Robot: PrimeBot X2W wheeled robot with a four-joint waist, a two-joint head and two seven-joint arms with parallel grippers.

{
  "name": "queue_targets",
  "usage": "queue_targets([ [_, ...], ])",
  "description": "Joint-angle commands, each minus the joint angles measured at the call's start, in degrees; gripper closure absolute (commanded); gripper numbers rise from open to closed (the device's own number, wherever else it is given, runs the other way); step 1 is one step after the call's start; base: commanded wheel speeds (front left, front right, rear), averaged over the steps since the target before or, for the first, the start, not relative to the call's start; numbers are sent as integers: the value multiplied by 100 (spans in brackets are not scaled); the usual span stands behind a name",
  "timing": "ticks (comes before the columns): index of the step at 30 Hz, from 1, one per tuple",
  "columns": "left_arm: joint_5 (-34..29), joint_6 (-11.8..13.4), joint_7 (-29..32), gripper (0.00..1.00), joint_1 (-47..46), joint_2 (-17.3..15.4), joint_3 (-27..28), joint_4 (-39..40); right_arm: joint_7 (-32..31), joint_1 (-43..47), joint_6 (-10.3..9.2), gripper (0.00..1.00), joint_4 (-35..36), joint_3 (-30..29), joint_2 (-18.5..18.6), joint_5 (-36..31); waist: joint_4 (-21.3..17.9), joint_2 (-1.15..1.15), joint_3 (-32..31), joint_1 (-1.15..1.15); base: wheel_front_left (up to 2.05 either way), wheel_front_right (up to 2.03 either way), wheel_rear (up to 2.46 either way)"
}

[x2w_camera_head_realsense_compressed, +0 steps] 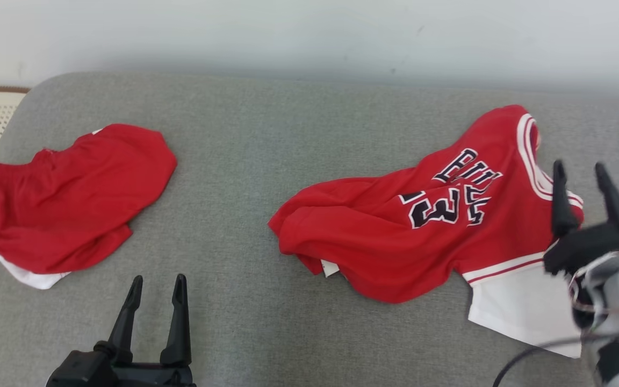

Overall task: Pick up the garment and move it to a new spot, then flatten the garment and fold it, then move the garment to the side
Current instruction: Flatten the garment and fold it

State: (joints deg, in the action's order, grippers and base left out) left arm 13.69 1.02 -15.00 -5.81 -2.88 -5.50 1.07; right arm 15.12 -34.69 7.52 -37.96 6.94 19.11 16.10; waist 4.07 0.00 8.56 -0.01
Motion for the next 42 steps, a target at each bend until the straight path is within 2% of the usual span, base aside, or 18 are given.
queue_targets([
  [1, -57, -33, -22, 0, 99, -1, 41, 17, 5, 350, -5, 0, 305, -20, -133, -67, -83, 0, -69, 1, 0, 0, 0],
  [18, -129, -122, -22, 0, 164, -1, 46, -59, 7, 2255, -5, 0, 2335, -183, -1095, -691, -159, 0, -201, 1, 0, 0, 0],
  [29, -499, -701, -22, 0, -208, -41, -222, -545, 6, 2531, -5, 0, 2503, -72, -1331, -900, -354, 0, -208, 1, 0, 0, 0],
  [35, -510, -818, -22, 0, -676, -207, -550, -1130, 6, 2369, -5, 0, 2451, 67, -1379, -892, -666, 0, -77, 1, 0, 0, 0],
  [42, -353, -842, -22, 0, -1093, -378, -660, -1885, 7, 2219, -5, 0, 2387, 148, -1435, -836, -1183, 0, 128, 1, 0, 0, 0],
])
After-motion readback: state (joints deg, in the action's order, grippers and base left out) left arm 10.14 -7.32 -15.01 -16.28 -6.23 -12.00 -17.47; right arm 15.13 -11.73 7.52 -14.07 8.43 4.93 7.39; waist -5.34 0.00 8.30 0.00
